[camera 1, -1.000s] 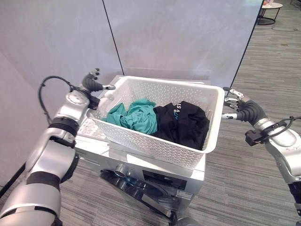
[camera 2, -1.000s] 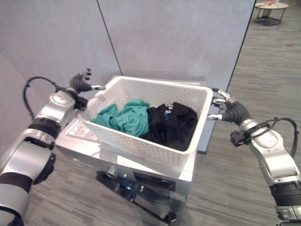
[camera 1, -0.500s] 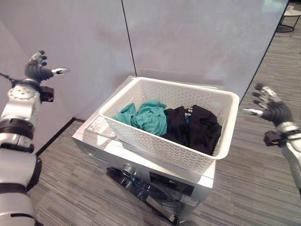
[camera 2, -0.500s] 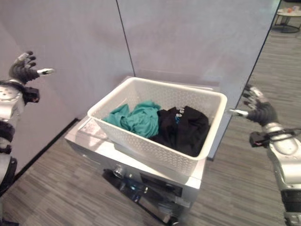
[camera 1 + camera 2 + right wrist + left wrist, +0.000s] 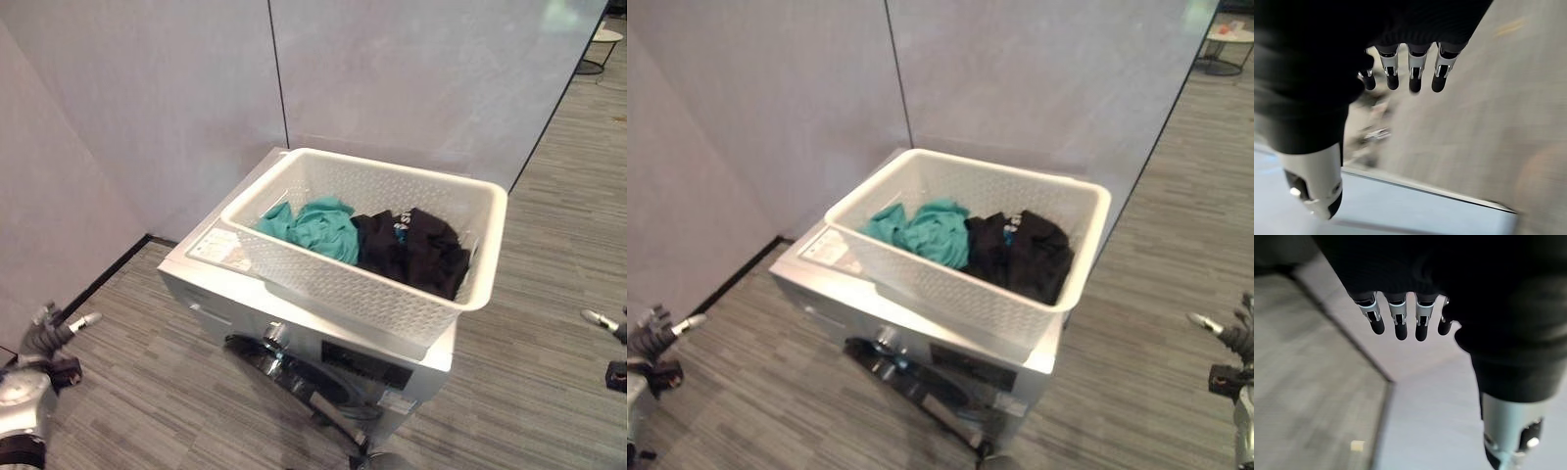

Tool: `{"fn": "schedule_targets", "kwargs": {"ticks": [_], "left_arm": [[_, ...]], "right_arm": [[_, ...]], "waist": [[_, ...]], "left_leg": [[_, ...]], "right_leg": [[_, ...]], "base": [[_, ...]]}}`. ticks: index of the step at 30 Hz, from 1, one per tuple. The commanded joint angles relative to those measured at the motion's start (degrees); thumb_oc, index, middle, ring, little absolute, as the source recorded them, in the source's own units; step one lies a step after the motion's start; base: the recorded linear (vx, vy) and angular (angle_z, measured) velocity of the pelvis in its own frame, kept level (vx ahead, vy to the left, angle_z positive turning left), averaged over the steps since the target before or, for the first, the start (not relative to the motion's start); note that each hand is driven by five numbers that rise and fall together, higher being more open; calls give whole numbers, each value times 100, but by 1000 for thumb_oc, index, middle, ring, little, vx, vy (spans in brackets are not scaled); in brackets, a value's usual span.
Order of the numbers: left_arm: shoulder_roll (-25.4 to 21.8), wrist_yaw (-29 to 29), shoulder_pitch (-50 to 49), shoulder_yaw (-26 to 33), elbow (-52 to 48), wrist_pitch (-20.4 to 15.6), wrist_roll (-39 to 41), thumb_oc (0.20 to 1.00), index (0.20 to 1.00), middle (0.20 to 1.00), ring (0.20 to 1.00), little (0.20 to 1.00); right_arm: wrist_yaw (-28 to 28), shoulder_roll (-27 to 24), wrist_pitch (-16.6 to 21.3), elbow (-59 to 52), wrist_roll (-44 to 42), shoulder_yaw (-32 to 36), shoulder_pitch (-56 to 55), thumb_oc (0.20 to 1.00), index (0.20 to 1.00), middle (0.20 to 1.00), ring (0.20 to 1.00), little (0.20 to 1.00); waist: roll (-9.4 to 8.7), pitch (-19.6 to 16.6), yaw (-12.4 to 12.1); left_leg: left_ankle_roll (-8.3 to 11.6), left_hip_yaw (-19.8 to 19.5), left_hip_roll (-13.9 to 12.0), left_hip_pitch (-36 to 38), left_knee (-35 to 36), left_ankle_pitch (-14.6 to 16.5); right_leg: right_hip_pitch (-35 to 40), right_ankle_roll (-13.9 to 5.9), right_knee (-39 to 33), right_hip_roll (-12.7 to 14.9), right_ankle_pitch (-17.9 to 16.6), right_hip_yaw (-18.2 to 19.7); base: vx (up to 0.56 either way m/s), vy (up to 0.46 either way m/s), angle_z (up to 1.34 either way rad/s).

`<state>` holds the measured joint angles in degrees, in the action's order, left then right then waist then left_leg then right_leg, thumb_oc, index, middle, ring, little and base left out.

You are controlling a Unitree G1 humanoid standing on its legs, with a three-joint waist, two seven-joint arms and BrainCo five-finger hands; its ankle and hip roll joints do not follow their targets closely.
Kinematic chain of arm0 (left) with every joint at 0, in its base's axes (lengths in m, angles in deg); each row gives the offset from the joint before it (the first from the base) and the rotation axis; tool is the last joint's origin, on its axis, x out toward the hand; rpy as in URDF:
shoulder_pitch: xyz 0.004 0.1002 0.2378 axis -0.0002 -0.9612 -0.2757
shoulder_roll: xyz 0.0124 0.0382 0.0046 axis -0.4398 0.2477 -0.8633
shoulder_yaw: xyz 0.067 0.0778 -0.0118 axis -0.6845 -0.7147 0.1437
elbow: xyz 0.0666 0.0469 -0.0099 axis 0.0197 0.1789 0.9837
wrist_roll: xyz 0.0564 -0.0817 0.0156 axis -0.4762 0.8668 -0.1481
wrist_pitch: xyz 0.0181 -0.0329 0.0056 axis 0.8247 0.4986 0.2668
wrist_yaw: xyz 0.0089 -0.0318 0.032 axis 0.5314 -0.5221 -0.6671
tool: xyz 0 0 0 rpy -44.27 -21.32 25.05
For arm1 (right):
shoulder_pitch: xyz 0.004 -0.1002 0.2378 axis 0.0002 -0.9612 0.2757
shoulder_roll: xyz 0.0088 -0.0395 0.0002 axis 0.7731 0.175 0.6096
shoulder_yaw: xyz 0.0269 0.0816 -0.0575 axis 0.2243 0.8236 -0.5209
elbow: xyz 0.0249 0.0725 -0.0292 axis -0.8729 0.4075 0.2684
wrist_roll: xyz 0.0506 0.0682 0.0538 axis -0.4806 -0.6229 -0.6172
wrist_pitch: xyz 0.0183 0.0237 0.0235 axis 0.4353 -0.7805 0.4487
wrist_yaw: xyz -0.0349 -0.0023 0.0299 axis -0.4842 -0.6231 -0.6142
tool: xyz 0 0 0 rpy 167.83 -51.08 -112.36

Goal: Grab the laundry basket,head to the washer,open it,put in the laundry and shut it.

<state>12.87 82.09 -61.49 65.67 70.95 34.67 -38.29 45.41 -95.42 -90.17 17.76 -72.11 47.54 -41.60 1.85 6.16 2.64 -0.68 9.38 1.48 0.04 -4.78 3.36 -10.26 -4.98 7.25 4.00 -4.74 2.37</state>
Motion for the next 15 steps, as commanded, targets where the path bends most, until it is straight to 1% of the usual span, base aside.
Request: {"fn": "schedule_targets", "kwargs": {"ticks": [1, 2, 3, 4, 5, 6, 7, 8, 9, 10, 11, 12, 13, 14, 15], "left_arm": [[-129, 139, 102, 398, 282, -172, -457, 1000, 1000, 1000, 1000, 1000], [-11, 151, 140, 328, 635, -134, -721, 1000, 1000, 1000, 1000, 1000], [-14, 151, 149, 333, 643, -140, -723, 1000, 1000, 1000, 1000, 1000], [101, 102, 169, 236, 859, -114, -909, 1000, 1000, 1000, 1000, 1000], [192, 96, 203, 194, 947, -103, -955, 1000, 1000, 1000, 1000, 1000], [256, 144, 172, 169, 1058, -77, -1048, 1000, 1000, 1000, 1000, 1000], [396, 200, 152, 45, 1363, -32, -1206, 1000, 1000, 1000, 1000, 1000], [546, 231, 144, -9, 1535, 43, -1252, 1000, 1000, 1000, 1000, 1000], [590, 237, 110, -20, 1573, 47, -1288, 1000, 1000, 1000, 1000, 1000], [592, 237, 107, -19, 1573, 46, -1288, 1000, 1000, 1000, 1000, 1000], [692, 231, 32, 6, 1539, 63, -1309, 1000, 1000, 1000, 1000, 1000], [756, 228, -17, 43, 1598, 84, -1347, 1000, 1000, 1000, 1000, 1000], [804, 261, -28, 38, 1630, 101, -1382, 1000, 1000, 1000, 1000, 1000], [866, 279, -77, 35, 1579, 100, -1385, 1000, 1000, 1000, 1000, 1000], [1013, 254, -127, 9, 1565, 89, -1418, 1000, 1000, 1000, 1000, 1000]], "right_arm": [[252, -81, 188, 121, -273, -314, 249, 1000, 1000, 1000, 1000, 1000], [289, -50, 160, 276, -237, -454, 343, 1000, 1000, 1000, 1000, 1000], [289, -49, 163, 283, -239, -460, 358, 1000, 1000, 1000, 1000, 1000], [255, 31, 172, 378, -264, -571, 416, 1000, 1000, 1000, 1000, 1000], [276, 79, 173, 316, -284, -617, 446, 1000, 1000, 1000, 1000, 1000], [283, 101, 161, 377, -278, -614, 395, 1000, 1000, 1000, 1000, 1000], [303, 111, 161, 536, -192, -694, 363, 1000, 1000, 1000, 1000, 1000], [320, 115, 134, 587, -205, -801, 421, 1000, 1000, 1000, 1000, 1000], [346, 97, 124, 629, -192, -832, 419, 1000, 1000, 1000, 1000, 1000], [347, 93, 125, 632, -193, -834, 420, 1000, 1000, 1000, 1000, 1000], [327, 274, 123, 369, -89, -921, 332, 1000, 1000, 1000, 1000, 1000], [380, 343, 83, 208, -43, -955, 256, 1000, 1000, 1000, 1000, 1000], [389, 367, 79, 174, -17, -966, 197, 1000, 1000, 1000, 1000, 1000], [383, 381, 87, 178, -18, -981, 171, 1000, 1000, 1000, 1000, 1000], [397, 403, 101, 203, -12, -1071, 159, 1000, 1000, 1000, 1000, 1000]], "waist": [[-156, -176, 54], [-176, -120, 42], [-205, -121, 38], [-186, -59, -11], [-172, -21, -70], [-167, -40, -126], [-117, -46, -118], [-66, -45, -132], [-56, -56, -139], [-56, -51, -135], [-46, -70, -141], [-62, -111, -148], [-69, -151, -165], [-96, -208, -229], [-105, -266, -277]], "left_leg": [[-56, 271, 126, -136, -742, 688], [-79, 419, 215, -135, -716, 683], [-81, 435, 240, -155, -699, 638], [-67, 534, 194, -158, -706, 630], [-49, 598, 138, -177, -669, 553], [-15, 678, 154, -137, -499, 427], [38, 760, 129, -29, -183, 280], [42, 809, 105, 49, -8, 136], [43, 852, 98, 74, 52, 85], [44, 848, 101, 86, 60, 82], [51, 923, 98, 92, 119, 44], [65, 989, 93, 73, 153, -19], [86, 1008, 72, 37, 168, -82], [120, 1051, 57, -29, 162, -135], [165, 1083, 32, -73, 221, -229]], "right_leg": [[31, -843, -700, 780, -860, -16], [-52, -899, -800, 937, -1096, -61], [-80, -897, -812, 958, -1130, -39], [-153, -872, -747, 1047, -1127, -409], [-194, -816, -591, 1085, -975, -821], [-112, -757, -387, 1143, -816, -1327], [-56, -692, 0, 1111, -696, -1804], [-26, -615, 527, 1089, -482, -2226], [53, -568, 694, 1048, -360, -2388], [56, -567, 708, 1053, -347, -2390], [160, -525, 693, 984, -223, -2518], [333, -458, 615, 848, -63, -2585], [469, -392, 534, 658, 150, -2536], [606, -323, 335, 510, 276, -2501], [652, -214, 19, 327, 350, -2332]], "base": [[-193, 379, -98], [-184, 287, -87], [-190, 165, -78], [-170, 67, -26], [-238, 120, -56], [-285, 139, -80], [-307, 178, -81], [-260, 145, -43], [-140, 78, -17], [-68, 21, -12], [-67, -7, -9], [-110, -35, -2], [-110, -80, -20], [-107, -131, -27], [-70, -136, -34]]}}
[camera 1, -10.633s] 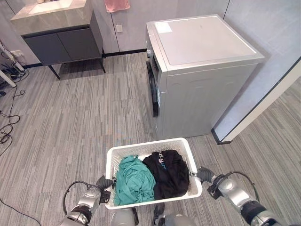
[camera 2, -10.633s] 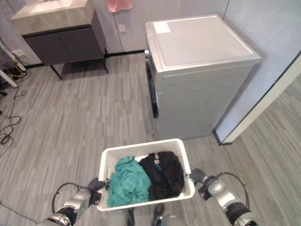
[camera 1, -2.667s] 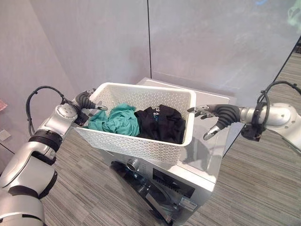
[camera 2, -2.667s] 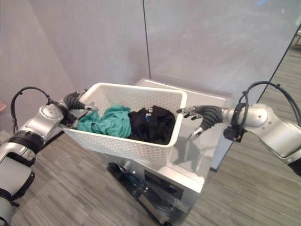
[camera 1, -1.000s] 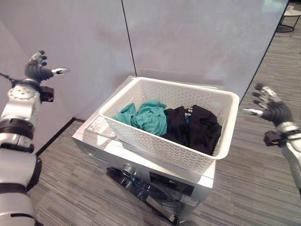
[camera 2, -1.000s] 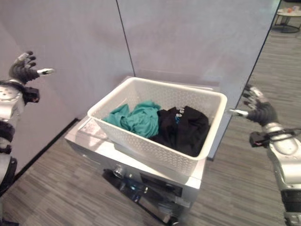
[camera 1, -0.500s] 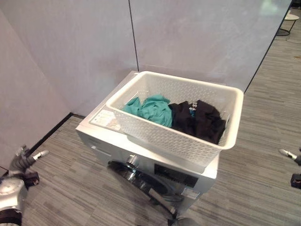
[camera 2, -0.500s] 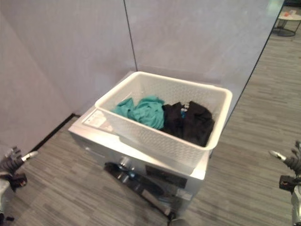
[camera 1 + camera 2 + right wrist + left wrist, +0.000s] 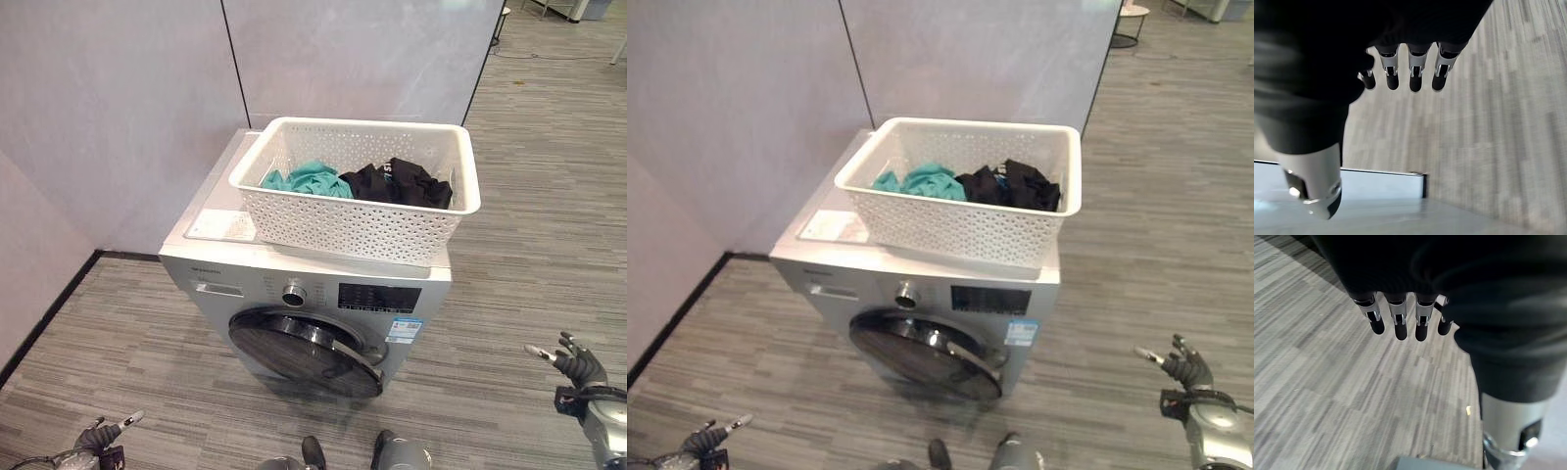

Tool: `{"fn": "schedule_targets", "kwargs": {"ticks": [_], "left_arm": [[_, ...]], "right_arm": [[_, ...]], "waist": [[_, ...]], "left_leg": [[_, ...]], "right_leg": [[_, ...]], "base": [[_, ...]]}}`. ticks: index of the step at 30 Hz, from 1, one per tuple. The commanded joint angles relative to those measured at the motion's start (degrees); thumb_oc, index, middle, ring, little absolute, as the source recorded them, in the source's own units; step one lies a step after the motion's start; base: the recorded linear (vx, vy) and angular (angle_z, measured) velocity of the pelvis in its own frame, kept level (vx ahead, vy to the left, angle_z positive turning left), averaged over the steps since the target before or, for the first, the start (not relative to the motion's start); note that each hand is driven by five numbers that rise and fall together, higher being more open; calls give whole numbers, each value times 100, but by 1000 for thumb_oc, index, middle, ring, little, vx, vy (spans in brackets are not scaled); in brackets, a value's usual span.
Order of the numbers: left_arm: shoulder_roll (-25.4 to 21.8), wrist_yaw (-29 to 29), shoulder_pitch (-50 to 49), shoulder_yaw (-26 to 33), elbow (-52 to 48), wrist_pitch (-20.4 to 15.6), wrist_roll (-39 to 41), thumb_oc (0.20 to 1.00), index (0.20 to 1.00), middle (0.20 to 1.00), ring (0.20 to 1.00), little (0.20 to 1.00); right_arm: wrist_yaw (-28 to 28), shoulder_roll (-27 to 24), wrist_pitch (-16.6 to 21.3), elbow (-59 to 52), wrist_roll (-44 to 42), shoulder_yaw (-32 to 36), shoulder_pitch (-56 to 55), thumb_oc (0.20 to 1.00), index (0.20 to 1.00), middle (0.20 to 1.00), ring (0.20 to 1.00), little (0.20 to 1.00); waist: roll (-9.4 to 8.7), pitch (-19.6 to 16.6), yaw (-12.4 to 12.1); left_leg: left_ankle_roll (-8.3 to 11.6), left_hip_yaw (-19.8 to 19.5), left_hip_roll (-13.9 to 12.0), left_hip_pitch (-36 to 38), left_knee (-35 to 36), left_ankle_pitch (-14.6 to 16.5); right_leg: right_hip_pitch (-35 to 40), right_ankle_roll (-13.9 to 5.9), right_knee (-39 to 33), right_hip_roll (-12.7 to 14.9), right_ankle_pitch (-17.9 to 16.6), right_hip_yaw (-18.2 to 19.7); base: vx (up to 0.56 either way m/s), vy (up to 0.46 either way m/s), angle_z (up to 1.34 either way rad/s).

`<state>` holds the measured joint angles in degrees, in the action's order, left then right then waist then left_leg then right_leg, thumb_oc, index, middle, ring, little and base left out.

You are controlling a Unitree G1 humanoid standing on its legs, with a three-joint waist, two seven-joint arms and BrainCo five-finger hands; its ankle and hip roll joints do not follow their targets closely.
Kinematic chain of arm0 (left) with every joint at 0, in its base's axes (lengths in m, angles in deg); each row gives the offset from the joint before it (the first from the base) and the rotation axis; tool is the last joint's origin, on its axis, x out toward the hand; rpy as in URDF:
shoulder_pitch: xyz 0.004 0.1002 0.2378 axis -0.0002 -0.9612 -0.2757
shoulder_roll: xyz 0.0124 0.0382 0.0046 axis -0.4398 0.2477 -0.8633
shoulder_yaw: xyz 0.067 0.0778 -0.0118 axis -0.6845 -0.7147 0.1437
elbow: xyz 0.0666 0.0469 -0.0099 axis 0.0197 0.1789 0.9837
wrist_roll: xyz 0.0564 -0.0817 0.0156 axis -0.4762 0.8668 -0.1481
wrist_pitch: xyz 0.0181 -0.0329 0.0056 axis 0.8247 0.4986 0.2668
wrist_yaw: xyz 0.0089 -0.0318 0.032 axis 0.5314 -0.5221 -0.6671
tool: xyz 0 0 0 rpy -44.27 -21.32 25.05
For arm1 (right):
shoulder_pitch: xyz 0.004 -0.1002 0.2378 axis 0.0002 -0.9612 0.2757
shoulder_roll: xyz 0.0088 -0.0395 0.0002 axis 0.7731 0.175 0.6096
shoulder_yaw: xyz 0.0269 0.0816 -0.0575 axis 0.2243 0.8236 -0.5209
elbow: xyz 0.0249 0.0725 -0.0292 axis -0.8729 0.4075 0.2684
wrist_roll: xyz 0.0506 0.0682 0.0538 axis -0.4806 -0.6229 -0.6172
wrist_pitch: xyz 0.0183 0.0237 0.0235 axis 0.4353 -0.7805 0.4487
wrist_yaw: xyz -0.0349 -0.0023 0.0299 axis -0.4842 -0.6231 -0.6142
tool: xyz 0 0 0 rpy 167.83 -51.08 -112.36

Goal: Grab the laundry basket,head to the washer,open it,put in the laundry and shut it.

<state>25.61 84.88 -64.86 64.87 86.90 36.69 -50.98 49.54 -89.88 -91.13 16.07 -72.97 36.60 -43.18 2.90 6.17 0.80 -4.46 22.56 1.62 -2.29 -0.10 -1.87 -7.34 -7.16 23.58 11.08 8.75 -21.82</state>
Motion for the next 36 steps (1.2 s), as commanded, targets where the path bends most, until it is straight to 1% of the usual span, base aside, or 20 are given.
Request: {"fn": "schedule_targets", "kwargs": {"ticks": [1, 4, 7, 8, 9, 10, 11, 12, 13, 14, 15, 16, 17, 20, 21, 23, 26, 31, 34, 36], "left_arm": [[-200, 0, 178, 56, -40, -109, -179, 1000, 1000, 1000, 1000, 1000], [-130, 46, 98, 31, -80, -110, -245, 1000, 1000, 1000, 1000, 1000], [-84, 69, 96, -25, -182, -79, -324, 1000, 1000, 1000, 1000, 1000], [-49, 70, 169, -123, -250, -83, -359, 1000, 1000, 1000, 1000, 1000], [1, 50, 239, -155, -282, -89, -352, 1000, 1000, 1000, 1000, 1000], [94, 16, 304, -218, -297, -99, -343, 1000, 1000, 1000, 1000, 1000], [151, -8, 335, -268, -295, -102, -345, 1000, 1000, 1000, 1000, 1000], [198, -39, 329, -320, -266, -125, -339, 1000, 1000, 1000, 1000, 1000], [209, -77, 318, -342, -250, -148, -216, 1000, 1000, 1000, 1000, 1000], [199, -67, 325, -387, -237, -159, -192, 1000, 1000, 1000, 1000, 1000], [212, -65, 314, -398, -200, -168, -126, 1000, 1000, 1000, 1000, 1000], [213, -64, 310, -396, -200, -169, -126, 1000, 1000, 1000, 1000, 1000], [214, -5, 289, -401, -134, -153, -218, 1000, 1000, 1000, 1000, 1000], [191, 26, 250, -427, -106, -176, -440, 1000, 1000, 1000, 1000, 1000], [158, -1, 182, -380, -91, -205, -522, 1000, 1000, 1000, 1000, 1000], [150, -65, 102, -318, -117, -223, -600, 1000, 1000, 1000, 1000, 1000], [195, -181, -18, -215, -122, -225, -633, 1000, 1000, 1000, 1000, 1000], [415, -287, -244, -159, 8, -256, -641, 1000, 1000, 1000, 1000, 1000], [673, -366, -487, -179, 116, -258, -682, 1000, 1000, 1000, 1000, 1000], [712, -364, -530, -181, 159, -253, -704, 1000, 1000, 1000, 1000, 1000]], "right_arm": [[5, -154, 188, 440, 99, -2, 297, 1000, 1000, 1000, 1000, 1000], [124, -252, 117, 457, 240, -70, 202, 1000, 1000, 1000, 1000, 1000], [175, -361, 57, 414, 440, -108, 121, 1000, 1000, 1000, 1000, 1000], [161, -450, 29, 283, 578, -109, 7, 1000, 1000, 1000, 1000, 1000], [143, -455, 27, 234, 615, -88, -53, 1000, 1000, 1000, 1000, 1000], [135, -445, 10, 146, 689, -69, -107, 1000, 1000, 1000, 1000, 1000], [135, -435, 11, 69, 755, -87, -116, 1000, 1000, 1000, 1000, 1000], [162, -416, 2, -18, 853, -185, -90, 1000, 1000, 1000, 1000, 1000], [310, -419, 15, -347, 924, -359, -120, 1000, 1000, 1000, 1000, 1000], [355, -434, 42, -405, 943, -471, -98, 1000, 1000, 1000, 1000, 1000], [444, -418, 44, -408, 1022, -650, -77, 1000, 1000, 1000, 1000, 1000], [445, -419, 42, -410, 1024, -652, -79, 1000, 1000, 1000, 1000, 1000], [598, -397, 33, -671, 1232, -750, -165, 1000, 1000, 1000, 1000, 1000], [736, -306, 46, -709, 1382, -999, -168, 1000, 1000, 1000, 1000, 1000], [811, -236, 85, -570, 1501, -1336, -65, 1000, 1000, 1000, 1000, 1000], [808, -143, 107, -591, 1728, -1538, -25, 1000, 1000, 1000, 1000, 1000], [781, -61, 165, -756, 2029, -1798, 43, 1000, 1000, 1000, 1000, 1000], [640, 105, 235, -724, 2072, -1998, 212, 1000, 1000, 1000, 1000, 1000], [394, 258, 278, -620, 2207, -2091, 370, 1000, 1000, 1000, 1000, 1000], [322, 271, 284, -610, 2284, -2110, 420, 1000, 1000, 1000, 1000, 1000]], "waist": [[-200, -293, -107], [-179, -370, -118], [-197, -360, -123], [-245, -285, -92], [-265, -233, -53], [-278, -142, -36], [-301, -115, -46], [-340, -107, -103], [-320, -169, -69], [-336, -168, -127], [-290, -222, -98], [-290, -224, -99], [-243, -279, -45], [-230, -307, -44], [-241, -309, -115], [-253, -313, -176], [-304, -291, -262], [-388, -276, -424], [-441, -262, -576], [-452, -255, -596]], "left_leg": [[543, -224, 6, 162, -221, 290], [584, -193, -12, 131, -194, 255], [680, -193, -103, -91, -556, 301], [913, -108, -343, -297, -1018, 267], [1021, 49, -537, -377, -1134, 155], [1038, 143, -702, -517, -1233, -10], [1057, 95, -791, -592, -1172, -81], [1027, -189, -741, -654, -1126, -42], [1059, -524, -931, -547, -611, -299], [1059, -777, -905, -501, -605, -276], [1023, -963, -832, -337, -349, -217], [1022, -958, -828, -318, -315, -232], [975, -860, -721, -174, -99, -211], [884, -815, -544, -170, -150, -94], [800, -732, -440, -161, -128, -20], [768, -680, -389, -146, -26, -18], [730, -669, -332, -177, 12, 7], [705, -700, -292, -241, 41, 12], [696, -769, -295, -285, 83, -19], [696, -804, -303, -306, 83, -28]], "right_leg": [[353, 26, -1680, -432, -994, 155], [450, 48, -1984, -547, -1008, 213], [525, 61, -2193, -582, -1033, 141], [655, 52, -2271, -566, -971, 91], [699, 74, -2282, -550, -958, 24], [718, 149, -2325, -549, -1018, -73], [743, 139, -2355, -507, -1041, -66], [740, 117, -2367, -469, -1069, 16], [652, 78, -2305, -422, -1103, 154], [632, 79, -2254, -402, -1065, 237], [586, 41, -2231, -378, -1085, 311], [587, 39, -2231, -377, -1085, 314], [568, -32, -2231, -282, -1145, 352], [546, -106, -2274, -104, -1248, 508], [476, -175, -2310, 14, -1366, 603], [443, -217, -2357, 74, -1443, 623], [399, -286, -2449, 163, -1563, 625], [368, -342, -2589, 212, -1690, 580], [362, -325, -2614, 193, -1664, 517], [357, -317, -2610, 186, -1648, 493]], "base": [[-38, -98, -18], [3, -86, 2], [-24, -111, 0], [-17, -97, 13], [-119, -115, 21], [-152, -36, 31], [-137, 11, 38], [6, 148, 7], [44, 173, -7], [82, 250, -24], [45, 133, -21], [51, 244, -28], [36, 234, -11], [34, 266, -6], [25, 283, -42], [18, 197, -34], [12, 77, -9], [6, 25, 6], [7, -4, 1], [9, -16, 12]]}}
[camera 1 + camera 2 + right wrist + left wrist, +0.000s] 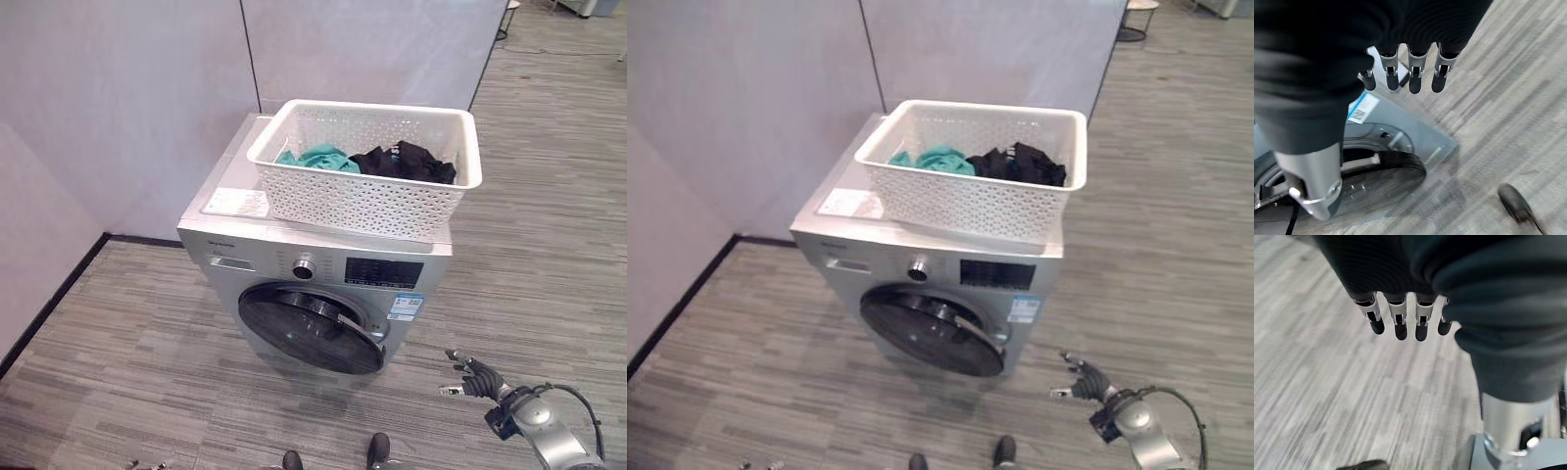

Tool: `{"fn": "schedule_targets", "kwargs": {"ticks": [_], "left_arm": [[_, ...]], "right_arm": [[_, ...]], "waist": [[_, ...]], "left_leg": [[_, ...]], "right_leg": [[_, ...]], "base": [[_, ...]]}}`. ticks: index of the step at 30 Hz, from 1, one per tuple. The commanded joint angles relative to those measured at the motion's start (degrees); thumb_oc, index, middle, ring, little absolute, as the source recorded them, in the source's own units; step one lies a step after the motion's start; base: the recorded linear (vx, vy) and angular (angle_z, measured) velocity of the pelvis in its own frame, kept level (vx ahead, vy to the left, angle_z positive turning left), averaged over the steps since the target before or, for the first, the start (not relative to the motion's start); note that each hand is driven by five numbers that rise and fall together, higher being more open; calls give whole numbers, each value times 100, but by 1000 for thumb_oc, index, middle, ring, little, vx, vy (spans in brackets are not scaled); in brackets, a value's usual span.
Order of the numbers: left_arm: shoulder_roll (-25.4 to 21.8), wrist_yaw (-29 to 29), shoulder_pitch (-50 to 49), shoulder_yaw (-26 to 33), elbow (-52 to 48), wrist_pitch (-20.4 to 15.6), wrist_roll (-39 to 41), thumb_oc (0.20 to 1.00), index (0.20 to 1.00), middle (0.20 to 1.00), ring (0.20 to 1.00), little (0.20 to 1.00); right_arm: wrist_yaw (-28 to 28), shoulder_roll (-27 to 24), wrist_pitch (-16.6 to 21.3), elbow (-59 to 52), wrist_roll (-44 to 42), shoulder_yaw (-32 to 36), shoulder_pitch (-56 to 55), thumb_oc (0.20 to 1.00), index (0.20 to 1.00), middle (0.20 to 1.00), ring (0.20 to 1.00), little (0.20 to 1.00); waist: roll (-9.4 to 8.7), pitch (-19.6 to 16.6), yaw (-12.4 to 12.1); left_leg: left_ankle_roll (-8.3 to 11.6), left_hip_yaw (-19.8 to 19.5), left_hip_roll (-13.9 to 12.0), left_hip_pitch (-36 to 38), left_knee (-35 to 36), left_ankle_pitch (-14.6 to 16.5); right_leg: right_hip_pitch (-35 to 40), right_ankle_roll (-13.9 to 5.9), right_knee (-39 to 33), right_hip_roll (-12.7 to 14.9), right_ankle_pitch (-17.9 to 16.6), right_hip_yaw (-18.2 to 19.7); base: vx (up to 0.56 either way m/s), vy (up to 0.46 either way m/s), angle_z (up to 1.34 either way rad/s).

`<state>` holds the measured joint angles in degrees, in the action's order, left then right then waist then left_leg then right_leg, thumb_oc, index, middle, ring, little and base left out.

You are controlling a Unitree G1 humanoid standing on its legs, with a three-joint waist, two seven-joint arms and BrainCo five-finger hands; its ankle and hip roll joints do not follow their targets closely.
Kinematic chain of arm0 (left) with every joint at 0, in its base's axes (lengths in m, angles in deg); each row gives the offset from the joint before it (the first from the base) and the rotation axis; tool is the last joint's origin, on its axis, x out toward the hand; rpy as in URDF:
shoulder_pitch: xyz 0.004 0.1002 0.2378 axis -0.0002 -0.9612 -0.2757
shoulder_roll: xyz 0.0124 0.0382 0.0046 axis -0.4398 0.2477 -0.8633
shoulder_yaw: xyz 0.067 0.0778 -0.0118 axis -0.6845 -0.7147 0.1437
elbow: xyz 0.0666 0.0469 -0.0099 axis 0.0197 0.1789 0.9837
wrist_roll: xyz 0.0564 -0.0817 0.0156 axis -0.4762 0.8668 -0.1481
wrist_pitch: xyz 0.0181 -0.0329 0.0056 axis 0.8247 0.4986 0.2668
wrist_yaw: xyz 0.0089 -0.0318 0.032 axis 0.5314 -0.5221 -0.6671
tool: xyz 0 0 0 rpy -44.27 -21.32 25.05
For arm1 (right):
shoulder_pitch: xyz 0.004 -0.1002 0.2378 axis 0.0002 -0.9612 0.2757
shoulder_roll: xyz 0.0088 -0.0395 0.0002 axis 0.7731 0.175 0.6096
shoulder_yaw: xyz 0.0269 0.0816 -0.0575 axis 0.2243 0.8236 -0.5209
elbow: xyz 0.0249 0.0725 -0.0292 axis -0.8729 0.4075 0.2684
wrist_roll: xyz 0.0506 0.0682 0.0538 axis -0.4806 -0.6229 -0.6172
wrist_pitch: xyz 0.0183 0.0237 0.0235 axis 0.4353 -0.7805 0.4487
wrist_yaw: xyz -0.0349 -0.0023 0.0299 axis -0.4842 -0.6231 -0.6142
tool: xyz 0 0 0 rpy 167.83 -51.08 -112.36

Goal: Grab the laundry basket,head to the washer,open it,put in the laundry and shut it.

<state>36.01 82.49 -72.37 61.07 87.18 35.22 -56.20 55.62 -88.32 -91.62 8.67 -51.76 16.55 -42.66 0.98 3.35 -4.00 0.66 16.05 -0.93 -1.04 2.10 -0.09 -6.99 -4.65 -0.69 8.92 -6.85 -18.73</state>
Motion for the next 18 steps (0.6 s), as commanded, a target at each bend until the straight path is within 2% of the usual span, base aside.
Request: {"fn": "schedule_targets", "kwargs": {"ticks": [1, 9, 18], "left_arm": [[-298, -143, 186, 184, 208, -111, -214, 1000, 1000, 1000, 1000, 1000], [-34, -217, -50, -15, 462, -114, -475, 1000, 1000, 1000, 1000, 1000], [160, -350, 42, -635, 40, -329, -231, 1000, 1000, 1000, 1000, 1000]], "right_arm": [[-358, 132, 357, 158, 256, -125, 396, 1000, 1000, 1000, 1000, 1000], [-572, 279, 419, 602, 192, -444, 718, 1000, 1000, 1000, 1000, 1000], [-1005, 503, 514, 1502, 199, -992, 1652, 1000, 1000, 1000, 1000, 1000]], "waist": [[-274, 34, -148], [-314, 124, -420], [-213, 487, -699]], "left_leg": [[186, -188, -48, -444, -131, -214], [204, -416, -55, -578, -6, -359], [208, -682, 1, -976, 135, -594]], "right_leg": [[326, -562, -182, 394, -79, 163], [310, -552, -284, 365, -97, -62], [27, -573, -371, 407, -244, -206]], "base": [[18, -33, 26], [0, -26, 17], [-75, 3, 14]]}}
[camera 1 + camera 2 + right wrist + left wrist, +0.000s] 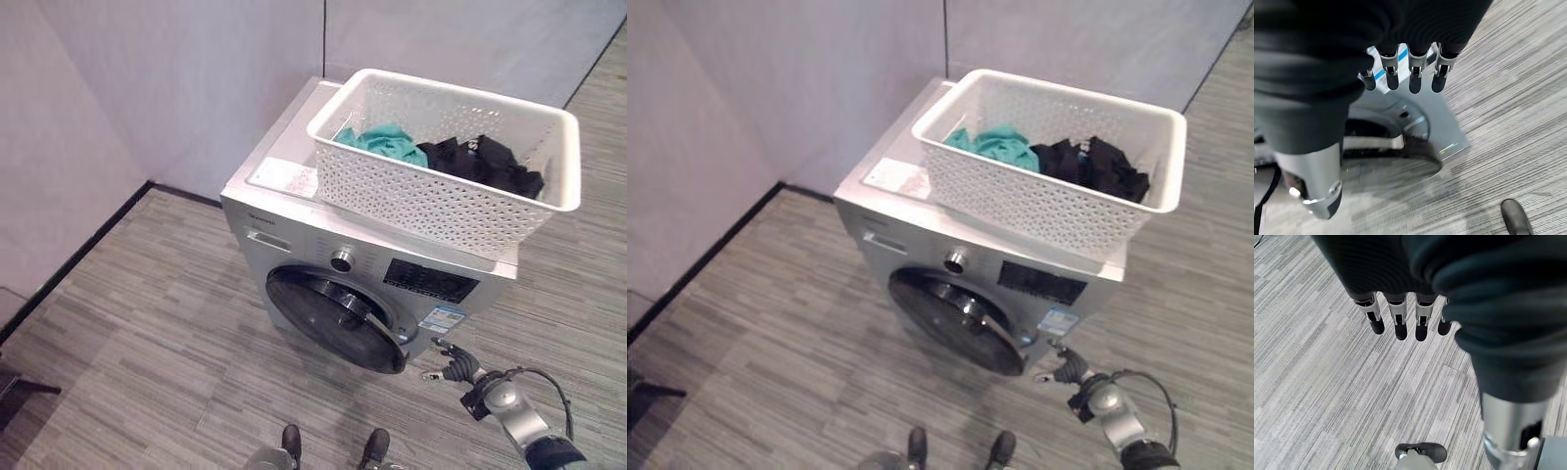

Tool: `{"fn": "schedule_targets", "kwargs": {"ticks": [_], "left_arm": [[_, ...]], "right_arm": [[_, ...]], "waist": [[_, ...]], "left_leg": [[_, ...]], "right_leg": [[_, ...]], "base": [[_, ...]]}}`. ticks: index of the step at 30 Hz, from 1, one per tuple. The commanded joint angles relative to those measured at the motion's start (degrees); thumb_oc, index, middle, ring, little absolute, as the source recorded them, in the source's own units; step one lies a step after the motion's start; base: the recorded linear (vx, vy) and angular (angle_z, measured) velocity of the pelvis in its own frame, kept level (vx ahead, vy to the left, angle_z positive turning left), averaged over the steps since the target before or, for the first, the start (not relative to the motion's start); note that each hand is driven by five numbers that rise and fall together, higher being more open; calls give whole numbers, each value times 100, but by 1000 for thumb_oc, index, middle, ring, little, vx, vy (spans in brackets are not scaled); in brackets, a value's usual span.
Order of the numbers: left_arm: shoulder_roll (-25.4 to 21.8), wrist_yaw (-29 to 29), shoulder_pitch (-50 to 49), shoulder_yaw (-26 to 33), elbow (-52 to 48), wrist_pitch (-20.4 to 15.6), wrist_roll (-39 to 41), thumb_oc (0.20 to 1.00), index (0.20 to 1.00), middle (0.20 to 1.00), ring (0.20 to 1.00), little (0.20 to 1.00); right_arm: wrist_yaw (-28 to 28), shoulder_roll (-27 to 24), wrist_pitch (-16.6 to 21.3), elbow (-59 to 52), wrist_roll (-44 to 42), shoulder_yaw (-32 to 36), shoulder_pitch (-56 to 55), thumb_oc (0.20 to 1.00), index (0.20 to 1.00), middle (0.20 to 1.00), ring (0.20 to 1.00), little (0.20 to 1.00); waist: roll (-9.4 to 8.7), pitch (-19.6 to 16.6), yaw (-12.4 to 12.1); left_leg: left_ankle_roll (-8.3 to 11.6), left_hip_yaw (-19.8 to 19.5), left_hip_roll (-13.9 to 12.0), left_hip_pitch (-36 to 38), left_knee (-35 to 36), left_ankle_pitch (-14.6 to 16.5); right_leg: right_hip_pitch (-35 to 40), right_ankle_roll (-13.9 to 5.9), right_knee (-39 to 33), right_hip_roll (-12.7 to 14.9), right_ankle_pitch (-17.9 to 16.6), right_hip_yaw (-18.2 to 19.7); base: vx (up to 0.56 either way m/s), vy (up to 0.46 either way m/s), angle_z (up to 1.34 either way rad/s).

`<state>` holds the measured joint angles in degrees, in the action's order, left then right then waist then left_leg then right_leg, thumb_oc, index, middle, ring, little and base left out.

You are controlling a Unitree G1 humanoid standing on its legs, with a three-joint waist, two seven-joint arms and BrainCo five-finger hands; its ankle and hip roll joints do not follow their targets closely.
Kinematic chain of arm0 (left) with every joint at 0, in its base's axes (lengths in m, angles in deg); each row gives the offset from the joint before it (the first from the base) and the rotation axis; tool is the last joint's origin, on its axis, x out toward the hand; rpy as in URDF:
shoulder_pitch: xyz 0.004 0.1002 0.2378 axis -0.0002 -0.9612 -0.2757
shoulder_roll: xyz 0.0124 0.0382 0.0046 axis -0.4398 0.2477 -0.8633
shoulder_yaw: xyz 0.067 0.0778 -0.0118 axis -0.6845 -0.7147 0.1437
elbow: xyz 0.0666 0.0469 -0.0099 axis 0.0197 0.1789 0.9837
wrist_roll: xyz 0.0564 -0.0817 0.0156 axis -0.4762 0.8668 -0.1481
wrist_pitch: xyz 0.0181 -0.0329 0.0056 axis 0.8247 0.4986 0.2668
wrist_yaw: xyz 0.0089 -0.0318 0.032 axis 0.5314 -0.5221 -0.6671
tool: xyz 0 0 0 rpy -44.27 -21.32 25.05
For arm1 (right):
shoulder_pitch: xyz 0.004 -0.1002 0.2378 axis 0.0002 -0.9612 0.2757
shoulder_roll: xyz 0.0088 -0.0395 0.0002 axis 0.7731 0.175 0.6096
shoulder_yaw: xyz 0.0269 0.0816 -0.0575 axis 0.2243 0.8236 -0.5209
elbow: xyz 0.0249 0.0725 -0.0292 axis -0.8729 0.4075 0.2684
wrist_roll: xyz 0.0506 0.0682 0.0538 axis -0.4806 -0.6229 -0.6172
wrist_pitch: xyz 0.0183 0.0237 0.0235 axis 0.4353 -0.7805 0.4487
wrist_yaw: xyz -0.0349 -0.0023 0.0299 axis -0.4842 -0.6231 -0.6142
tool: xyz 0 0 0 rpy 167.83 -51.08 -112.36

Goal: Grab the laundry basket,head to the washer,open it,put in the laundry and shut it.

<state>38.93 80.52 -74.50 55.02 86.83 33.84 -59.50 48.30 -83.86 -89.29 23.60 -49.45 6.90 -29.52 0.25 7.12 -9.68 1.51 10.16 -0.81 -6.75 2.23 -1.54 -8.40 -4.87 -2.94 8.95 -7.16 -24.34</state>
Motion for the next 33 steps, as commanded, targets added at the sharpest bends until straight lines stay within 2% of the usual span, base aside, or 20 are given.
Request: {"fn": "schedule_targets", "kwargs": {"ticks": [1, 4, 5, 7, 8, 11, 12, 13, 15, 16, 17, 23, 24, 27, 29, 31, 32, 33], "left_arm": [[-64, -208, 329, -279, -73, -250, 225, 1000, 1000, 1000, 1000, 1000], [7, -271, 404, -597, -297, -342, 361, 1000, 1000, 1000, 1000, 1000], [30, -312, 441, -818, -477, -401, 437, 1000, 1000, 1000, 1000, 1000], [51, -340, 465, -897, -506, -409, 451, 1000, 1000, 1000, 1000, 1000], [58, -404, 525, -1047, -555, -452, 469, 1000, 1000, 1000, 1000, 1000], [19, -492, 605, -1139, -597, -477, 509, 1000, 1000, 1000, 1000, 1000], [19, -528, 701, -1080, -533, -468, 577, 1000, 1000, 1000, 1000, 1000], [19, -528, 700, -1079, -533, -468, 576, 1000, 1000, 1000, 1000, 1000], [8, -510, 696, -993, -516, -459, 563, 1000, 1000, 1000, 1000, 1000], [-104, -453, 520, -841, -746, -440, 536, 1000, 1000, 1000, 1000, 1000], [-224, -388, 320, -746, -891, -427, 535, 1000, 1000, 1000, 1000, 1000], [-533, -385, 69, -533, -1356, -472, 477, 1000, 1000, 1000, 1000, 1000], [-641, -379, -75, -436, -1889, -514, 553, 1000, 1000, 1000, 1000, 1000], [-754, -386, -179, -273, -2212, -579, 693, 1000, 1000, 1000, 1000, 1000], [-895, -359, -369, -29, -2956, -703, 950, 1000, 1000, 1000, 1000, 1000], [-919, -338, -410, 61, -3131, -717, 1113, 1000, 1000, 1000, 1000, 1000], [-989, -173, -533, 212, -3785, -836, 1563, 1000, 1000, 1000, 1000, 1000], [-991, -172, -538, 211, -3790, -833, 1564, 1000, 1000, 1000, 1000, 1000]], "right_arm": [[-436, 131, 277, 323, -47, -130, 615, 1000, 1000, 1000, 1000, 1000], [-652, 221, 300, 767, 20, -292, 951, 1000, 1000, 1000, 1000, 1000], [-902, 328, 299, 1112, 114, -380, 1188, 1000, 1000, 1000, 1000, 1000], [-962, 374, 303, 1313, 131, -430, 1292, 1000, 1000, 1000, 1000, 1000], [-1206, 517, 320, 1786, 321, -578, 1495, 1000, 1000, 1000, 1000, 1000], [-1286, 786, 295, 2245, 383, -772, 1650, 1000, 1000, 1000, 1000, 1000], [-1018, 1132, 274, 2208, 301, -1042, 1556, 1000, 1000, 1000, 1000, 1000], [-1018, 1132, 273, 2207, 301, -1042, 1556, 1000, 1000, 1000, 1000, 1000], [-669, 1301, 319, 1738, 358, -1443, 1324, 1000, 1000, 1000, 1000, 1000], [-26, 1433, 409, 882, 282, -1995, 911, 1000, 1000, 1000, 1000, 1000], [311, 1471, 429, 493, 249, -2256, 693, 1000, 1000, 1000, 1000, 1000], [907, 1409, 512, -449, 247, -2827, 415, 1000, 1000, 1000, 1000, 1000], [987, 1371, 567, -561, 66, -2871, 355, 1000, 1000, 1000, 1000, 1000], [1013, 1429, 566, -475, -275, -2738, 261, 1000, 1000, 1000, 1000, 1000], [818, 1404, 542, -278, -371, -2410, 70, 1000, 1000, 1000, 1000, 1000], [731, 1375, 527, -216, -356, -2279, -14, 1000, 1000, 1000, 1000, 1000], [532, 1224, 519, -204, -402, -1861, -280, 1000, 1000, 1000, 1000, 1000], [532, 1223, 517, -208, -402, -1860, -285, 1000, 1000, 1000, 1000, 1000]], "waist": [[-73, 222, -203], [29, 336, -279], [105, 396, -345], [134, 409, -358], [202, 440, -429], [264, 469, -490], [278, 451, -531], [278, 450, -529], [277, 408, -543], [252, 340, -552], [242, 283, -546], [185, 159, -603], [195, 107, -657], [198, 49, -692], [197, -13, -717], [197, -34, -711], [196, -54, -669], [196, -58, -669]], "left_leg": [[138, -191, 19, -489, 166, -520], [162, -365, 64, -639, 206, -613], [186, -462, 87, -733, 234, -666], [187, -507, 95, -773, 238, -686], [201, -575, 113, -846, 242, -716], [211, -629, 133, -905, 243, -738], [218, -662, 153, -924, 251, -752], [218, -663, 154, -925, 251, -752], [231, -683, 150, -923, 253, -754], [250, -703, 150, -888, 250, -747], [265, -729, 143, -865, 248, -738], [330, -779, 102, -795, 249, -727], [349, -833, 99, -784, 249, -741], [371, -883, 100, -771, 252, -754], [409, -893, 91, -755, 264, -775], [416, -899, 91, -755, 269, -777], [434, -893, 93, -764, 277, -796], [434, -895, 92, -766, 277, -796]], "right_leg": [[135, -550, -148, 419, -227, 302], [69, -549, -132, 457, -252, 182], [34, -556, -122, 496, -273, 74], [23, -560, -118, 516, -279, 31], [-4, -570, -104, 548, -286, -38], [-21, -571, -89, 583, -288, -96], [-1, -573, -78, 616, -282, -155], [-1, -573, -78, 616, -282, -156], [23, -569, -56, 637, -252, -203], [84, -563, -14, 656, -197, -253], [138, -561, 12, 657, -154, -312], [310, -572, 17, 642, -66, -458], [379, -579, 4, 639, -46, -546], [446, -581, -17, 632, -20, -627], [504, -586, -44, 613, -9, -677], [511, -592, -54, 612, -10, -698], [527, -606, -103, 598, -43, -730], [527, -606, -106, 597, -45, -732]], "base": [[-84, 23, 28], [-84, 29, 33], [-65, 27, 62], [-43, 22, 49], [-23, 31, 27], [-14, 33, 15], [0, 0, 0], [25, 16, -3], [32, -2, -1], [88, -32, 3], [92, -42, 9], [33, -38, 13], [24, -37, 22], [12, -30, 42], [-3, -14, 15], [-12, -4, 6], [-13, -4, 4], [-17, 3, 5]]}}
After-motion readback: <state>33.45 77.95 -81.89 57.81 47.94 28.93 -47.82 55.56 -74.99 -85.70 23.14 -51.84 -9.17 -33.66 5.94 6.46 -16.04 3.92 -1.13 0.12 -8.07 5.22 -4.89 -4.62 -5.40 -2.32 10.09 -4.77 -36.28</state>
